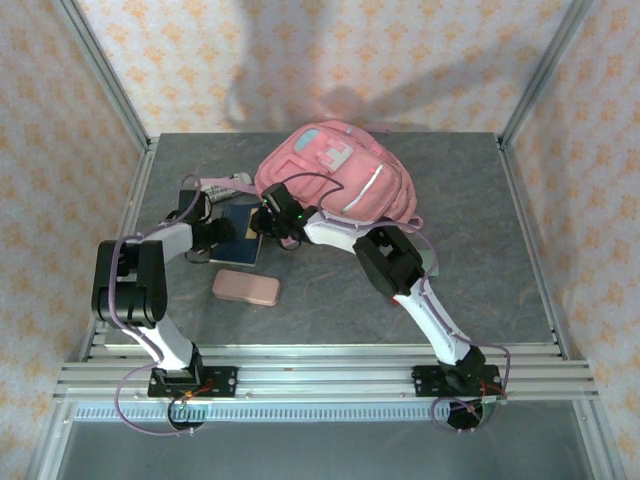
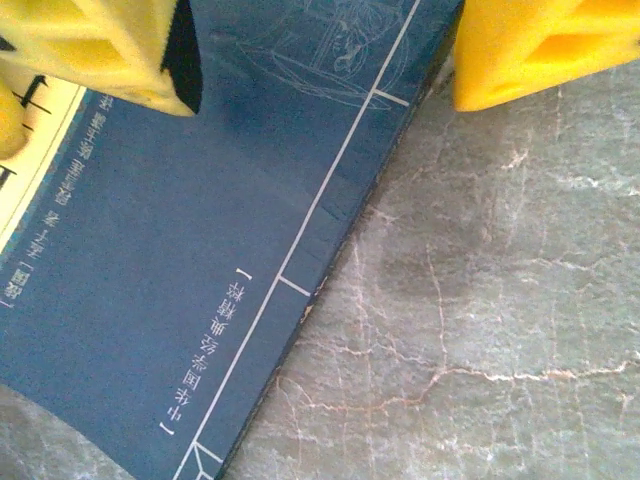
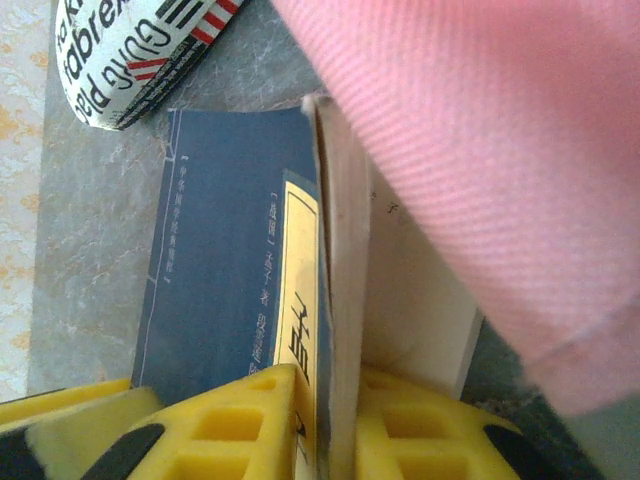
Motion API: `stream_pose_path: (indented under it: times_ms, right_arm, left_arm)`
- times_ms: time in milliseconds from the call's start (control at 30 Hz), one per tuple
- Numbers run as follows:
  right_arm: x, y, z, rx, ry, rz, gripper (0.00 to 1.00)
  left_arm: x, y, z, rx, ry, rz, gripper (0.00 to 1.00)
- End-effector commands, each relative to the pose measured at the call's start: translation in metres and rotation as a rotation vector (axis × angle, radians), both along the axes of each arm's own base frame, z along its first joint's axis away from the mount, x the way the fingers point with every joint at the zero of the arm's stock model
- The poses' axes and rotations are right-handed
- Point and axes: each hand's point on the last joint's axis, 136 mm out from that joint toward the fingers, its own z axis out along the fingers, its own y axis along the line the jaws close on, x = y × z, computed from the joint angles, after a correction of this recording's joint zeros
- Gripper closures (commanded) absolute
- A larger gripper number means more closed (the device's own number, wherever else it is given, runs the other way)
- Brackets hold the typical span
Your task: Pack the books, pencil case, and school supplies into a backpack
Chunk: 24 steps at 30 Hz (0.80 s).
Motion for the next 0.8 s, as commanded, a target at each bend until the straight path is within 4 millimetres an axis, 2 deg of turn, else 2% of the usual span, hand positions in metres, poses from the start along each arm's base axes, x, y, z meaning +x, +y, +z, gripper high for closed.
stream_pose_path:
  times_ms: [0,133,200,400,533,767]
  right_arm:
    - [-0.032,-0.042,-0.093,-0.234,0.185,-0.012,0.82]
    - [-0.032,-0.042,-0.095,-0.235,0.188,-0.014,0.82]
    - [-0.032,-0.042,-0.096,-0.235,0.188,-0.015,0.82]
    - [-0.033,-0.044,-0.099,-0.234,0.197,-0.017,0.82]
    - [-0.034,-0.046,-0.1,-0.232,0.203,-0.021,0.82]
    - [-0.032,-0.047,-0.1,-0.225,0.204,-0.026,0.82]
  left_arm:
    - [0.008,-0.052,0.032,-0.23,-0.111,-0.14,0.41]
    - [0.015,-0.062,0.061,-0.303,-0.204,-0.155,0.45]
    - [0.017,-0.063,0.066,-0.318,-0.219,-0.156,0.45]
    - [0.017,-0.069,0.058,-0.366,-0.221,-0.149,0.5]
    - [0.019,-0.074,0.062,-0.419,-0.256,-0.143,0.6]
    - [0.018,-0.079,0.069,-0.468,-0.284,-0.14,0.66]
